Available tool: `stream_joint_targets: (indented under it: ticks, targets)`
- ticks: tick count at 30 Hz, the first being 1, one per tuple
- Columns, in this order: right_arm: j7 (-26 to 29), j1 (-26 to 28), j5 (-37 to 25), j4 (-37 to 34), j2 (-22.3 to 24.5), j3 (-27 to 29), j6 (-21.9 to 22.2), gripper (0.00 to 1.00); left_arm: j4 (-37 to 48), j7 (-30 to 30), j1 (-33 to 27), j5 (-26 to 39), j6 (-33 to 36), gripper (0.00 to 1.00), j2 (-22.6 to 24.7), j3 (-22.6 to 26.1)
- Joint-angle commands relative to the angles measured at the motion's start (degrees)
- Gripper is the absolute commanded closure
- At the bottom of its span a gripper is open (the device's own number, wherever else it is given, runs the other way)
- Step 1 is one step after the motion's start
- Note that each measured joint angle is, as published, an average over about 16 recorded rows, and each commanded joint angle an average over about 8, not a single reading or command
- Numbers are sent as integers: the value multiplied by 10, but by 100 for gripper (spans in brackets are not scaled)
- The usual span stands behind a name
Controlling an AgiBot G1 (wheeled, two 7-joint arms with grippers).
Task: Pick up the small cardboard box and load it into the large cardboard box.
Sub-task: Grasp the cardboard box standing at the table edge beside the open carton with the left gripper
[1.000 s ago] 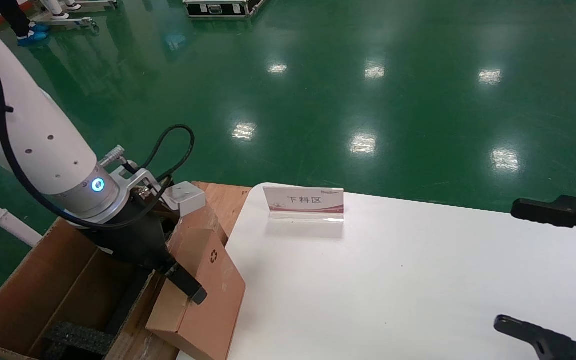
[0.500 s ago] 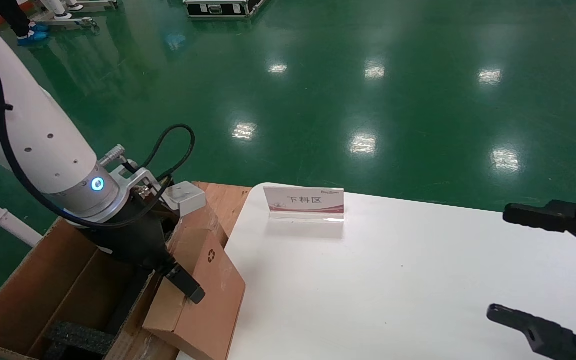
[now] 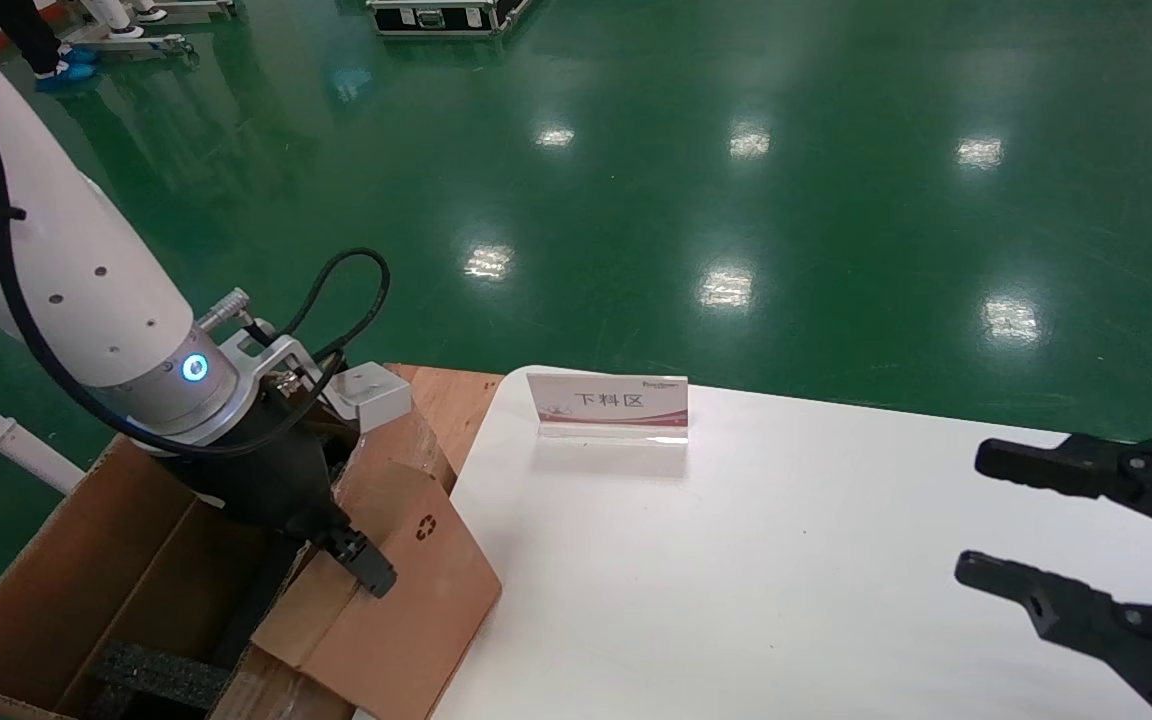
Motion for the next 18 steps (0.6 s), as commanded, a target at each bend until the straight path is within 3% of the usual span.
stream_joint_targets:
  ticks: [1,9,18]
  targets:
    - [0,0,0,0,0,0,0,100,-1,-1,0,0,0,100,0,0]
    - [0,0,0,0,0,0,0,100,16,16,-33,4,0,100,4,-17]
    - [0,0,0,-1,0,-1,0,100,61,54,-175,40,30,100,33,-67]
